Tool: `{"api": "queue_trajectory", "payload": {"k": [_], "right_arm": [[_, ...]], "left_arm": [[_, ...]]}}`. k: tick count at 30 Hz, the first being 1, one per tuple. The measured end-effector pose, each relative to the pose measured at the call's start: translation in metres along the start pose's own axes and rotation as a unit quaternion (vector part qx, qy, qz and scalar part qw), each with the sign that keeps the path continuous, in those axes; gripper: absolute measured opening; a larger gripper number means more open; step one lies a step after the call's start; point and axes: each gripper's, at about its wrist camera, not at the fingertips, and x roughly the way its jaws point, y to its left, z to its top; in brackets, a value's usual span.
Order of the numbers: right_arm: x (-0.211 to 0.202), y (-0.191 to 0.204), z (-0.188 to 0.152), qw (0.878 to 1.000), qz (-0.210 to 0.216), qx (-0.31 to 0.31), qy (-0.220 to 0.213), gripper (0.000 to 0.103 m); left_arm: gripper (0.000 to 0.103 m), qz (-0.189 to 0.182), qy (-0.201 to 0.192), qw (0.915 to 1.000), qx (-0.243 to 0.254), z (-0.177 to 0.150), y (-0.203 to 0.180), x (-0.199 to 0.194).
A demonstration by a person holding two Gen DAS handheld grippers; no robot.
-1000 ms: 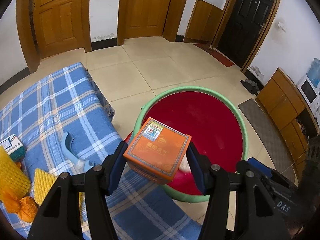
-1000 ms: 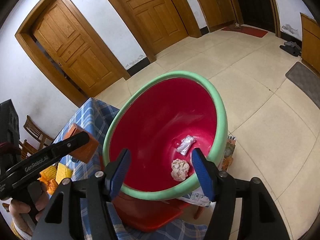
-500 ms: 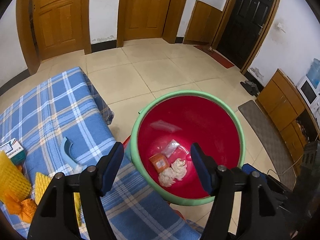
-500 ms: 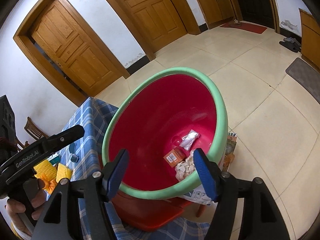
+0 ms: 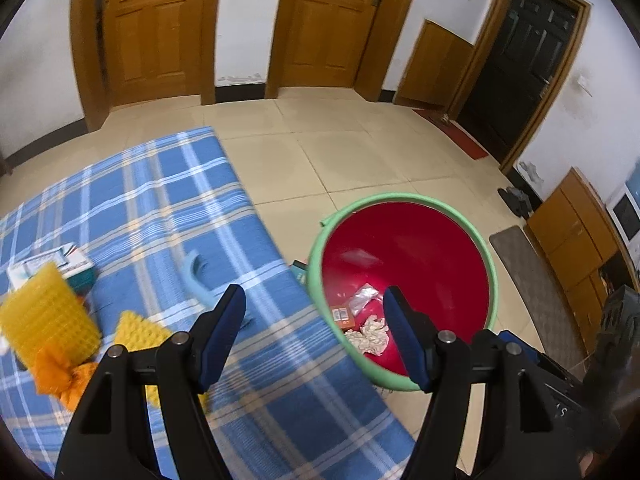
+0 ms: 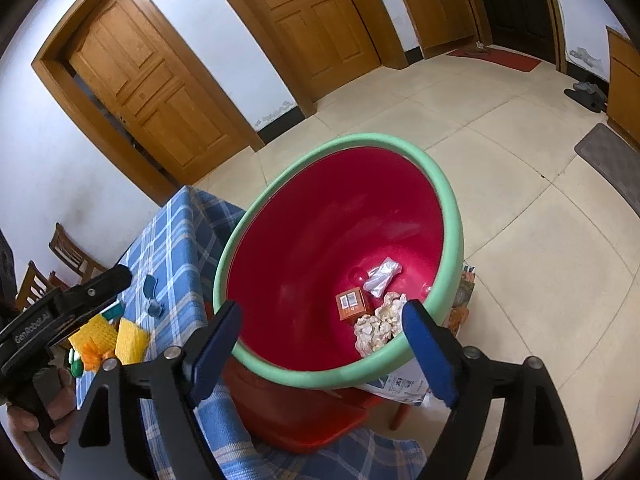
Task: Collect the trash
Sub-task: 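Move both tools back over the table toward the pile of items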
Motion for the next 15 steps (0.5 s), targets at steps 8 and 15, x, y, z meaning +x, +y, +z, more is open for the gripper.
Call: {"api": "queue_trajectory", "payload": {"k": [8, 15], "right_arm": [[-0.004, 0.012, -0.001, 1.0, 0.007, -0.013, 0.001, 0.086], [-0.007, 0.024, -0.003, 1.0, 0.014, -0.025, 0.0, 0.088]], "left_arm": [[0.072, 0.02, -0.011, 0.9991, -0.037, -0.013, 0.03, -0.022], [0.072, 0.038, -0.024, 0.9969, -0.065, -0.022, 0.06, -0.04]]}}
